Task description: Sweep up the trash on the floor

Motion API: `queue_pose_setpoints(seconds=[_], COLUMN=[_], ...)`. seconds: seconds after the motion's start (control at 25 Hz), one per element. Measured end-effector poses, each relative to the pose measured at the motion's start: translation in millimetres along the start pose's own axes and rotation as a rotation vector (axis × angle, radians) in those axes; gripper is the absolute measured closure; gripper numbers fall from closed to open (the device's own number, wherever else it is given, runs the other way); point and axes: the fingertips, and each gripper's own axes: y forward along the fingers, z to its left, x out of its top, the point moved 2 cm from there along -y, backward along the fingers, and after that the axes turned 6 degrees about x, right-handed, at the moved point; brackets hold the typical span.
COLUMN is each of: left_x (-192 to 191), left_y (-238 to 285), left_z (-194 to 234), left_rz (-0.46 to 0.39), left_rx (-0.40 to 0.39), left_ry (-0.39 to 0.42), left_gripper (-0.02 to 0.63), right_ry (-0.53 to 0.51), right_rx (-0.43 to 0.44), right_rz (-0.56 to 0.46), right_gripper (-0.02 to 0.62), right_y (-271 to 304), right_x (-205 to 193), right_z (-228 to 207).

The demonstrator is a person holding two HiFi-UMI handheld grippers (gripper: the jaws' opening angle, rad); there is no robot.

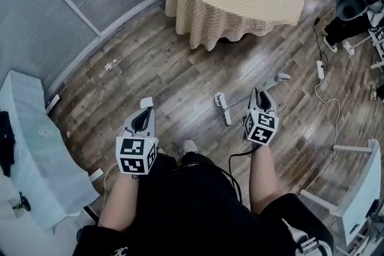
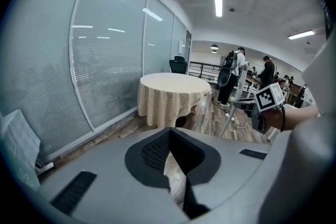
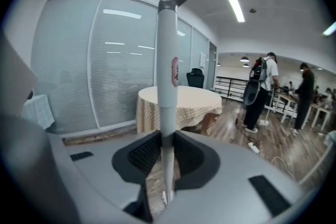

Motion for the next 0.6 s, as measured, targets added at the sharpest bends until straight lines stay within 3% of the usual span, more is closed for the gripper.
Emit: queue_pose_setpoints(seconds=[0.16,0.48,0.6], left_x=[3,5,4], left_y=[15,49,59], left_z=[-1,23,36], left_rz=[0.019,0.074,0.09], left_rx=[-0.047,-0.126,-0.13], left_ry=[0.028,0.181,0.171], left_gripper=[0.608,0.608,0.609], right_ry=[0.054,0.109,0.129], right_rx=[-0.126,-0.309,-0.347], right_rz=[0.021,0.031,0.053], right_gripper=[0.509,0.509,0.509], right_y=[12,47,67], right_x=[-11,-31,-47], right_z=[-29,-75,-83])
